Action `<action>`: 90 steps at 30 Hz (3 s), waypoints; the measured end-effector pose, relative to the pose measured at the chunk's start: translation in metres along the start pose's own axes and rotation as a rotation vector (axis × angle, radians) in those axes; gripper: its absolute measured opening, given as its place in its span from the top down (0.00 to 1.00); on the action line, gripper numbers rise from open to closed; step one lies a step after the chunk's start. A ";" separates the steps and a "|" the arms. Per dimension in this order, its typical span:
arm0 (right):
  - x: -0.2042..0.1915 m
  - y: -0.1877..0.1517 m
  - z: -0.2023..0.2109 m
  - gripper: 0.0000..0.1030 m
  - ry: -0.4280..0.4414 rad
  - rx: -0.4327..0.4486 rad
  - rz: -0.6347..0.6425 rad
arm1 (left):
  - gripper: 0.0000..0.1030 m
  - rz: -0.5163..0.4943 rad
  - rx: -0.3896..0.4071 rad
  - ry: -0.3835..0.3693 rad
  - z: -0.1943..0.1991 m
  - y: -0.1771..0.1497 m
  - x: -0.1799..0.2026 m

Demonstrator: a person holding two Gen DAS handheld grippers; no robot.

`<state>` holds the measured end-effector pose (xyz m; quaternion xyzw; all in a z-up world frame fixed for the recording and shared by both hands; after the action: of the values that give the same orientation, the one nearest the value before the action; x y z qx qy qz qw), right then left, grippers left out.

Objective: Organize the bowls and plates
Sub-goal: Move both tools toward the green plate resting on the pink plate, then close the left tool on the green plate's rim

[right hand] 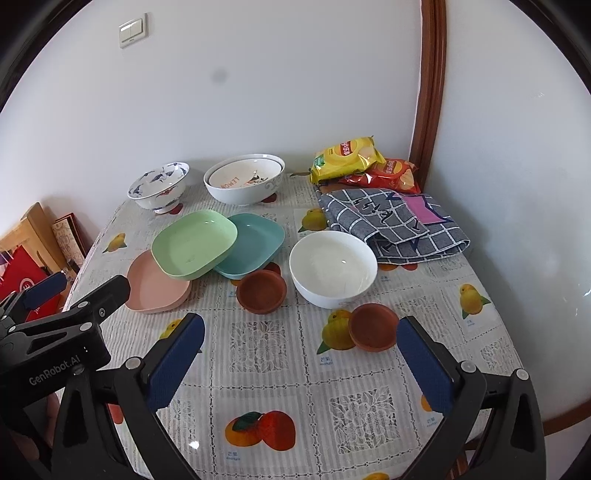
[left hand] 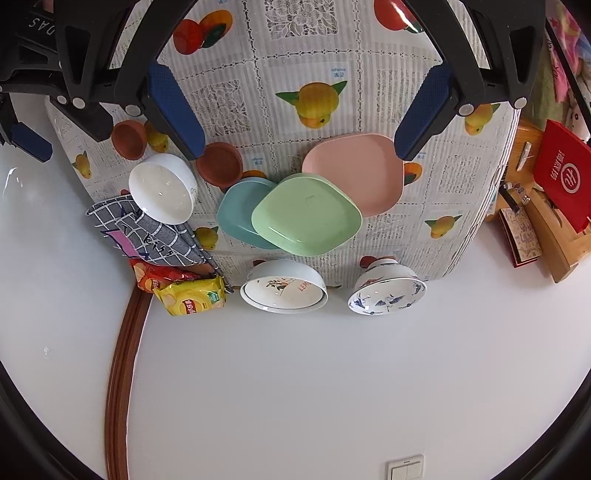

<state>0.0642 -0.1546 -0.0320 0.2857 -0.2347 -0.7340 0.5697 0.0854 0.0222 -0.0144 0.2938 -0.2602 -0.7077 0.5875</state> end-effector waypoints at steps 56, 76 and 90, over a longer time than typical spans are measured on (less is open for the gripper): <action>-0.087 0.056 -0.186 0.41 0.101 -0.146 0.105 | 0.07 0.135 -0.153 0.000 -0.179 0.034 -0.089; -0.103 0.052 -0.241 0.51 0.093 -0.213 0.133 | 0.35 0.101 -0.181 -0.067 -0.230 0.037 -0.084; -0.104 0.047 -0.248 0.83 0.109 -0.236 0.112 | 0.70 0.062 -0.169 -0.078 -0.228 0.035 -0.078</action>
<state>0.2867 -0.0702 -0.1650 0.2424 -0.1310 -0.7071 0.6513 0.2849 0.0874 -0.1387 0.2074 -0.2310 -0.7196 0.6212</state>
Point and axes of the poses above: each gripper's, at about its wrist camera, not at the fingertips, and z roughly against the way its jaws point, x to its right, y to its top, the point moved 1 cm from there along -z, roughly the way its jaws point, and after that the axes turned 11 degrees about -z, right-handed, at the moved point
